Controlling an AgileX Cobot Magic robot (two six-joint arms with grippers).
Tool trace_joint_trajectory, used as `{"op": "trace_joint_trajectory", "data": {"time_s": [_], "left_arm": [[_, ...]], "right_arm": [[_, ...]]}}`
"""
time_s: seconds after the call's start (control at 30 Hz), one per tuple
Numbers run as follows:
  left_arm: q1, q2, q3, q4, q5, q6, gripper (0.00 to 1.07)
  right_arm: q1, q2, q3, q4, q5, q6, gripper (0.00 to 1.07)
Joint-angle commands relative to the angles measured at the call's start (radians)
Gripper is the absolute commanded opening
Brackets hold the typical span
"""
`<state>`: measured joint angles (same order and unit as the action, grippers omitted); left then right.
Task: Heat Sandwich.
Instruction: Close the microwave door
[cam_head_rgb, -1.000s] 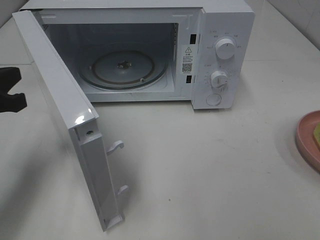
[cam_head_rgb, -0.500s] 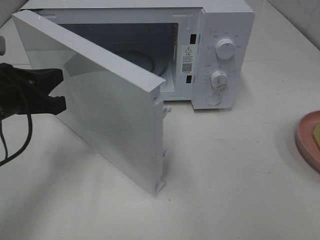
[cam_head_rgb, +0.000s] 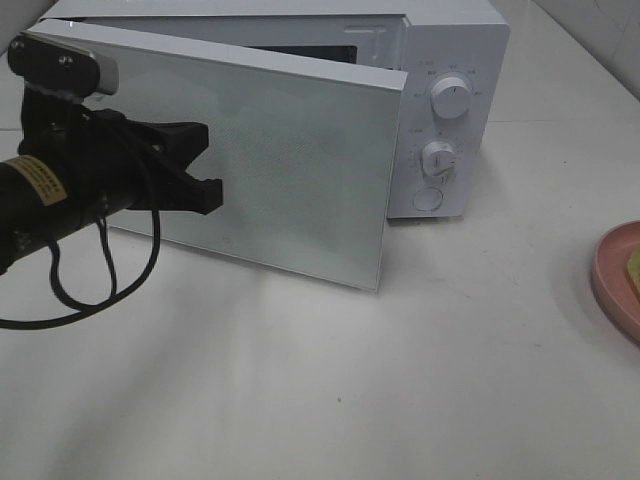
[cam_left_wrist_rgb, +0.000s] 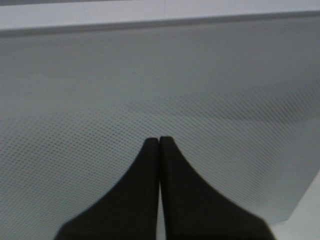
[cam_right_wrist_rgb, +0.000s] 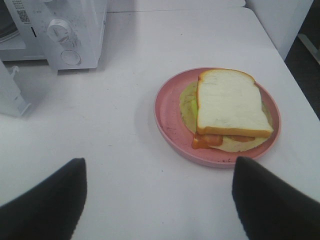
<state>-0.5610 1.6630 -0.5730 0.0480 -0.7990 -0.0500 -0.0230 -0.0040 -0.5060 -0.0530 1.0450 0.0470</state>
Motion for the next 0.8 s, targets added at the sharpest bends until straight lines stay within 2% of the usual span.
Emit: {"op": "trace_joint_trajectory", "data": {"time_s": [0.03,0.17,0.4,0.8], "left_arm": [[-0.05,0.038,-0.054,-0.06,-0.001,0.018,0.0],[-0.08,0.065,-0.09,-0.086,-0.001,0.018,0.0],[-0.14,0.141,-0.215,-0.112,0.025,0.025,0.0],[-0.176,0.244,-0.402,-0.119,0.101,0.026,0.0]], "right_arm": [[0.002,-0.026,0.001,0.007,-0.006,-0.012,0.76],[0.002,-0.026,0.001,0.007,-0.006,-0.012,0.76],[0.002,-0.026,0.001,0.007,-0.006,-0.012,0.76],[0.002,-0.026,0.001,0.007,-0.006,-0.012,0.76]]}}
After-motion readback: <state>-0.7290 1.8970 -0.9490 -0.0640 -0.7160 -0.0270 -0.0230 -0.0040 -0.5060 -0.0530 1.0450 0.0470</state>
